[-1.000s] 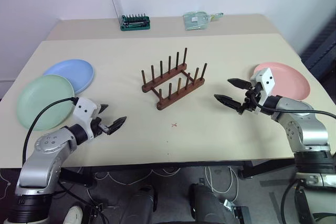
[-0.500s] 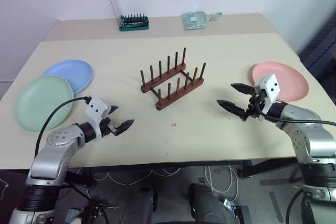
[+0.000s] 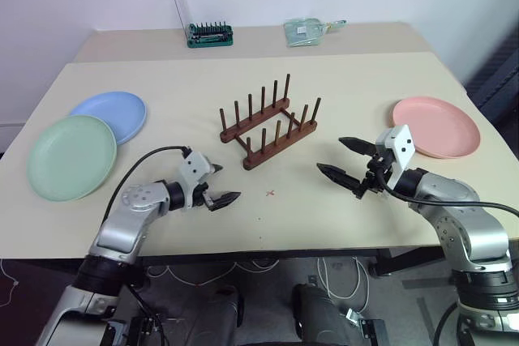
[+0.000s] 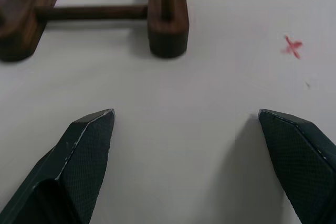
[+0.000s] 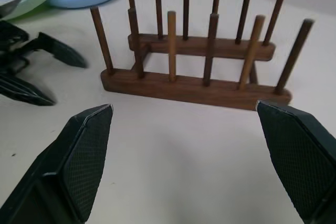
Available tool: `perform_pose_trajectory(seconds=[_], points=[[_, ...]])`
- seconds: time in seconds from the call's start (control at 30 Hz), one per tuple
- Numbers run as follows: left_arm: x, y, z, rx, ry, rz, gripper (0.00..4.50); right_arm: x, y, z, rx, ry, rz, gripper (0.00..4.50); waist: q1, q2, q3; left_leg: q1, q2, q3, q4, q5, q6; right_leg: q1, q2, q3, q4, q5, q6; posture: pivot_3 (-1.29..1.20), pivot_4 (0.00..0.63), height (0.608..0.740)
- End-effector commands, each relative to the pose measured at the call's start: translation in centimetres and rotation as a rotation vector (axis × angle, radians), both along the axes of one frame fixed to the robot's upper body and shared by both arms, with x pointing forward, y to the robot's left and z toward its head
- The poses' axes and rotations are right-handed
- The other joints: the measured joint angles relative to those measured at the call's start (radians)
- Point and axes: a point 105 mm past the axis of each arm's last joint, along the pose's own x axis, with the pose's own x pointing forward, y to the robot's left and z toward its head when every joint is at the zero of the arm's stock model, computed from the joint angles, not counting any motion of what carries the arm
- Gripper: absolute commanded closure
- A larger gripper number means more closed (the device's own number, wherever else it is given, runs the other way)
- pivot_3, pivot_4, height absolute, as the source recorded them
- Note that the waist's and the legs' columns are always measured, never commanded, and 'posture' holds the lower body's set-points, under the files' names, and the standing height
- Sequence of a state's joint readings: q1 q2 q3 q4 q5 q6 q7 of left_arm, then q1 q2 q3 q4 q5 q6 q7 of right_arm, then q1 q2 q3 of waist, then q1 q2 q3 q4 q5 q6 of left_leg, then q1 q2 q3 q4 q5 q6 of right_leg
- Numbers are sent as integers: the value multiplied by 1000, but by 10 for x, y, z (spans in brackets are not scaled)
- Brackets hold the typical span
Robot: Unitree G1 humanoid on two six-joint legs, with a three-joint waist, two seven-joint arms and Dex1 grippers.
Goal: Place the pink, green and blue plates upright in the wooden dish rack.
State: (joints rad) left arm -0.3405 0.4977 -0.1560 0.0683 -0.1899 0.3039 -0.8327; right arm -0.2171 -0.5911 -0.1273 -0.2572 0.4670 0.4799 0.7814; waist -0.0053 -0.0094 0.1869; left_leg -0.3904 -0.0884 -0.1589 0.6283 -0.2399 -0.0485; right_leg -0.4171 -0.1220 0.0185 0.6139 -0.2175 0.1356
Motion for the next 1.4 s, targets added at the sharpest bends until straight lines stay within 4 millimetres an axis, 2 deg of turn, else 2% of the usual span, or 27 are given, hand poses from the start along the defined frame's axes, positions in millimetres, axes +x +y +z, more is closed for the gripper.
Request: perform_pose_trajectory(seconds=[0.03,0.2,0.27,0.37,0.43,0.53,0.57,0.7,0.87,0.97,1.1,1.2,1.33,1.4], points=[[10,-27,-13,18,10,-39,0,-5,6,15,21,-56,18,43,13,0,0,0,0,0,1,0,0,1,0,0,0,0,0,0,150,740],[32,-47,-9,-6,-14,-31,0,-6,3,15,10,-57,6,43,20,0,0,1,-1,0,3,-1,2,4,0,-1,-2,0,1,0,150,740],[34,-58,-7,-34,-7,-54,0,-7,2,17,8,-62,-1,43,18,0,0,2,-1,0,3,-1,2,4,0,-1,-2,0,1,0,150,740],[29,-62,-10,-42,-2,-94,863,-9,-2,17,4,-66,-21,0,17,0,0,2,-1,0,2,-1,2,4,0,-1,-2,0,1,0,150,740],[27,-61,-11,-44,-5,-104,1735,-11,-2,17,4,-66,-27,0,16,0,0,2,-1,0,2,-1,2,4,0,-1,-2,0,1,0,150,740],[25,-59,-13,-40,-7,-111,3349,-13,-2,17,4,-66,-30,0,16,0,-1,2,0,0,2,-1,2,4,0,-1,-2,0,1,0,150,740],[25,-59,-13,-37,-9,-114,3718,-14,-3,16,3,-63,-35,0,16,1,-1,2,0,0,2,-1,2,4,0,-1,-1,0,1,0,150,740],[23,-63,-8,-47,-17,-158,3742,-17,-9,11,-29,-44,-54,0,17,0,-1,2,0,0,2,-1,2,4,0,-1,-2,0,1,0,150,740],[1,-74,2,-47,-11,-372,3742,-23,-25,-10,-148,18,-81,0,18,1,-1,2,0,0,2,-1,2,4,0,-1,-2,0,1,0,150,740],[-5,-78,3,-14,-17,-458,3742,-27,-33,-17,-180,40,-97,0,17,0,-1,2,0,0,2,-1,3,4,0,-1,-2,0,1,0,150,740],[-3,-78,0,40,-31,-488,3742,-29,-38,-19,-182,45,-117,0,16,0,-1,2,0,0,2,-1,3,4,0,-1,-2,0,1,0,150,740],[10,-75,-3,67,-35,-451,3742,-31,-42,-21,-189,48,-128,0,17,0,-1,2,0,0,2,-1,3,4,0,-1,-2,-1,1,0,150,740],[18,-69,-1,51,-28,-426,3742,-34,-43,-22,-191,49,-133,0,14,0,0,2,0,0,2,-2,3,4,0,-1,-2,-1,1,0,150,740],[20,-65,-2,47,-11,-411,2663,-34,-43,-23,-194,50,-133,0,11,0,0,2,0,0,2,-2,3,4,0,-1,-2,-1,1,0,150,740]])
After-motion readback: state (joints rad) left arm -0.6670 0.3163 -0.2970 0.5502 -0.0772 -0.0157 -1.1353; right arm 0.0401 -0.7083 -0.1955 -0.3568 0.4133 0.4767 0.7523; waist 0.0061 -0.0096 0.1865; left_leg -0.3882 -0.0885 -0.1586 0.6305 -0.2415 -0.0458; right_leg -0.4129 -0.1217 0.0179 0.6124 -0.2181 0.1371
